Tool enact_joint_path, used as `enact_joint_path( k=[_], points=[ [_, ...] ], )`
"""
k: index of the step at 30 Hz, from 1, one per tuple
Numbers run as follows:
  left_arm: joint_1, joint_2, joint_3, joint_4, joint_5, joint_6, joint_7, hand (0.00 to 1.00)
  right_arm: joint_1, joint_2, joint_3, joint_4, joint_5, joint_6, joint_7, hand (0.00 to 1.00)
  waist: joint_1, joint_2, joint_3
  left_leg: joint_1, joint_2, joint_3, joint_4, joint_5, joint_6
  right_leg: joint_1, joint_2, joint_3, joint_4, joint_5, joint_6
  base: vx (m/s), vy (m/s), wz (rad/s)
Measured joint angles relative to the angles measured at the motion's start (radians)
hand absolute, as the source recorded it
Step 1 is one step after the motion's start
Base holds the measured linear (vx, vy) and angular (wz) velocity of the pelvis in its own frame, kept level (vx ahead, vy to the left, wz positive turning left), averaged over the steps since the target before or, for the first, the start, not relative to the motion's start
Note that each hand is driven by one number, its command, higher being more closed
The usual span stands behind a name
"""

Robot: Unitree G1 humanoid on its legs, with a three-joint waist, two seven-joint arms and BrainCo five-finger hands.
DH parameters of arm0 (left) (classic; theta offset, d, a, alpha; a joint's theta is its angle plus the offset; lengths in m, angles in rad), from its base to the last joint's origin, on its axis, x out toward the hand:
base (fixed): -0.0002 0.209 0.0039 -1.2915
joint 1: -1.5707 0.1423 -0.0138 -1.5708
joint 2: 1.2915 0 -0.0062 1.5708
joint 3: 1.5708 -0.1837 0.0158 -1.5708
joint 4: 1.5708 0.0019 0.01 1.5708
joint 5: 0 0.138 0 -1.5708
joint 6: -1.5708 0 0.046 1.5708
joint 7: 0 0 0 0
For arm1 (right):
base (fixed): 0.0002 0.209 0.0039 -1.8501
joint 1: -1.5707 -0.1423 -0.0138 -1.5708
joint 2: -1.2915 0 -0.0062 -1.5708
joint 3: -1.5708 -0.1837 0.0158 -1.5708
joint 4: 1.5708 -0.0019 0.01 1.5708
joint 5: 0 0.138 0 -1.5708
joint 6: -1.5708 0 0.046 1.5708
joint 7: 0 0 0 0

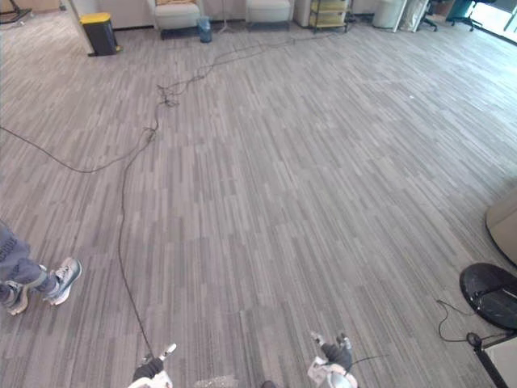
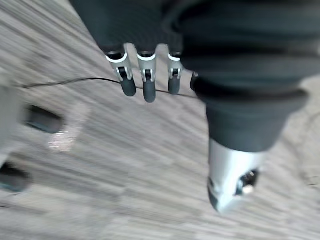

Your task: Pick up cushions and gather them together orderly.

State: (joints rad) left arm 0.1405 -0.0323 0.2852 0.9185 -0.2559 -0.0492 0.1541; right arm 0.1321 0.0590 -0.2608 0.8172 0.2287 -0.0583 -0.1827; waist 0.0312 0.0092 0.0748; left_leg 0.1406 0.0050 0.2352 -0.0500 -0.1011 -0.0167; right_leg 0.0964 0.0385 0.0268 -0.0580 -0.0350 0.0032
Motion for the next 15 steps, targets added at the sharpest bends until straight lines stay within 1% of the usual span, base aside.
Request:
enact_joint_path(
  k=[2, 5, 10, 15],
  points=[
    [-0.015, 0.011, -0.006, 0.030, 0.039, 0.008, -0.012, 0.00, -0.029, -0.006, 0.008, 0.042, -0.064, 0.014, 0.019, 0.00, 0.000, 0.000, 0.000, -0.001, -0.002, -0.007, -0.001, 0.000, 0.000, -0.001, 0.000, 0.000, -0.001, 0.000, 0.000, 0.00, 0.000, 0.00],
    [-0.028, 0.023, -0.032, 0.057, 0.070, 0.013, -0.031, 0.00, -0.057, -0.020, 0.012, 0.105, -0.104, 0.025, 0.035, 0.00, 0.000, -0.003, 0.001, -0.003, -0.006, -0.016, -0.001, 0.001, 0.001, 0.000, -0.002, -0.006, -0.002, 0.000, 0.000, 0.00, -0.016, 0.07],
    [-0.037, 0.029, -0.032, 0.077, 0.080, 0.014, -0.044, 0.00, -0.094, -0.034, 0.006, 0.166, -0.112, 0.035, 0.042, 0.00, -0.001, -0.002, 0.001, -0.015, -0.014, -0.036, -0.002, 0.004, 0.006, -0.002, -0.008, -0.021, -0.009, 0.000, 0.000, 0.01, -0.008, 0.11],
    [-0.055, 0.041, -0.037, 0.095, 0.112, 0.019, -0.045, 0.00, -0.123, -0.040, -0.038, 0.203, -0.109, 0.043, 0.047, 0.00, -0.002, 0.000, 0.017, -0.018, -0.023, -0.065, -0.018, 0.020, 0.015, -0.002, -0.016, -0.049, -0.009, 0.000, 0.000, -0.01, -0.009, 0.16]
  ],
)
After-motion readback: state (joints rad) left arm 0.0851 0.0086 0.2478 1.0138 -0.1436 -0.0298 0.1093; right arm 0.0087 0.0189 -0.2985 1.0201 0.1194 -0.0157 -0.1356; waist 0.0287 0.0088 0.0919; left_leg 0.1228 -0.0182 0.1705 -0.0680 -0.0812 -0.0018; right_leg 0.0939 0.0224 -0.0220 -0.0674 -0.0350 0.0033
